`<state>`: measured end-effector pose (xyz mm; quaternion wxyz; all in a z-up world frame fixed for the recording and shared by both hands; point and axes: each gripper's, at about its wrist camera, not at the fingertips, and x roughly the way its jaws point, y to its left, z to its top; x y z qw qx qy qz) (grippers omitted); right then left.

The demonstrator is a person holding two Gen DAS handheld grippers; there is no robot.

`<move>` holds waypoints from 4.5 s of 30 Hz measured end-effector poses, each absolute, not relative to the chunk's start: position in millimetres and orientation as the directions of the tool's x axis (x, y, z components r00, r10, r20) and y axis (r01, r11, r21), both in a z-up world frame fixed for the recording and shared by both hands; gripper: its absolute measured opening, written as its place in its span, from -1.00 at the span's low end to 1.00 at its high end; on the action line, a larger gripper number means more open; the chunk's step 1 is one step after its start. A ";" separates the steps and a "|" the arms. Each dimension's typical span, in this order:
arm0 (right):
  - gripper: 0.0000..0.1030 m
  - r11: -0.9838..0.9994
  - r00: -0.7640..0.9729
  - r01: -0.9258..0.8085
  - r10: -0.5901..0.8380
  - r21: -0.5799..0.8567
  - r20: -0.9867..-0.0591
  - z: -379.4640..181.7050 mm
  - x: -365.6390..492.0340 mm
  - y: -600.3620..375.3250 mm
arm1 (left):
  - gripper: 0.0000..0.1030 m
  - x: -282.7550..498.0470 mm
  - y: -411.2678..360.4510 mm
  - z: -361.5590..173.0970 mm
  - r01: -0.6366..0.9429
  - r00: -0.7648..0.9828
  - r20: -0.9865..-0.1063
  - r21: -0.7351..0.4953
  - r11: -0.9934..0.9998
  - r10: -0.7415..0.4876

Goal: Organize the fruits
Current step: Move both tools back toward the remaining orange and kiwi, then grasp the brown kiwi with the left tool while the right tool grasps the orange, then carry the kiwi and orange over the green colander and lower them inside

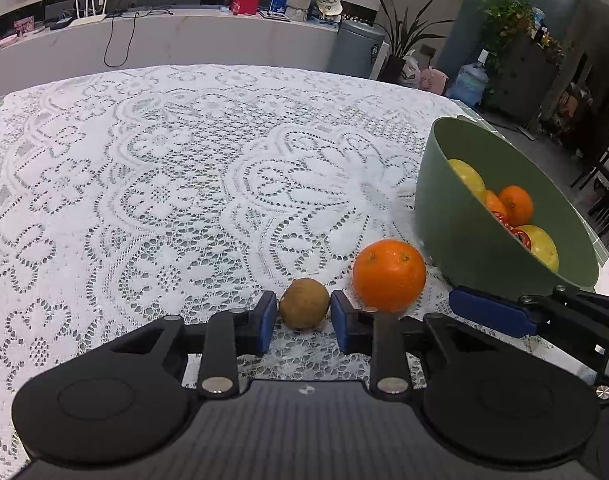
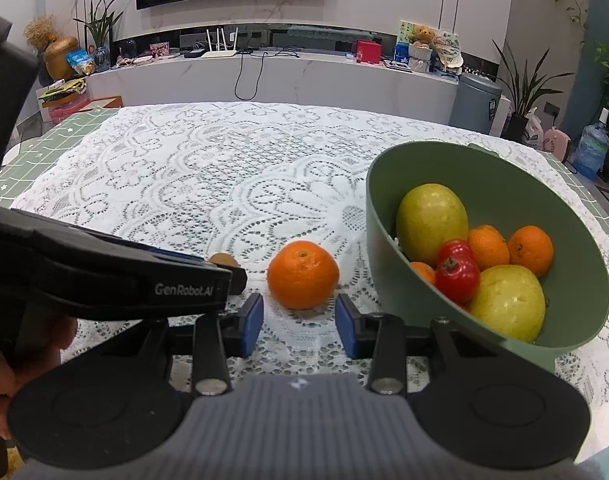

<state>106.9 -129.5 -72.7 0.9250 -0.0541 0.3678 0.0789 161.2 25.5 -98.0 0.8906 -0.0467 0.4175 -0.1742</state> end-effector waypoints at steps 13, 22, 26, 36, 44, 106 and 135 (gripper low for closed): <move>-0.20 0.998 0.735 -0.062 0.043 -0.003 -0.677 -85.1 124.5 -120.4 | -0.40 155.3 41.0 -83.8 0.170 0.654 -0.704 -0.218 0.961 -0.276; -0.19 1.000 0.746 -0.020 0.023 0.012 -0.665 -94.9 134.2 -114.4 | -0.40 157.3 41.0 -86.9 0.170 0.649 -0.711 -0.212 0.962 -0.271; -0.20 1.000 0.753 -0.017 0.012 -0.001 -0.658 -98.2 136.2 -111.0 | -0.40 158.4 42.7 -88.2 0.160 0.649 -0.713 -0.214 0.964 -0.266; -0.24 1.000 0.756 -0.025 0.008 -0.016 -0.655 -100.2 136.3 -109.6 | -0.40 158.2 43.2 -87.3 0.153 0.652 -0.716 -0.200 0.968 -0.251; -0.26 0.998 0.752 -0.066 0.060 0.016 -0.657 -94.0 130.7 -112.6 | -0.39 150.4 48.1 -82.8 0.137 0.663 -0.711 -0.192 0.972 -0.234; -0.16 0.982 0.854 -0.174 0.116 -0.068 -0.507 5.7 61.9 -206.6 | -0.39 97.3 -15.9 0.3 0.200 0.716 -0.648 -0.168 0.965 -0.261; -0.16 0.995 0.782 0.003 -0.064 -0.098 -0.620 -8.9 149.9 -286.9 | -0.39 157.7 -124.7 -18.7 0.514 0.604 -0.719 0.020 0.858 -0.345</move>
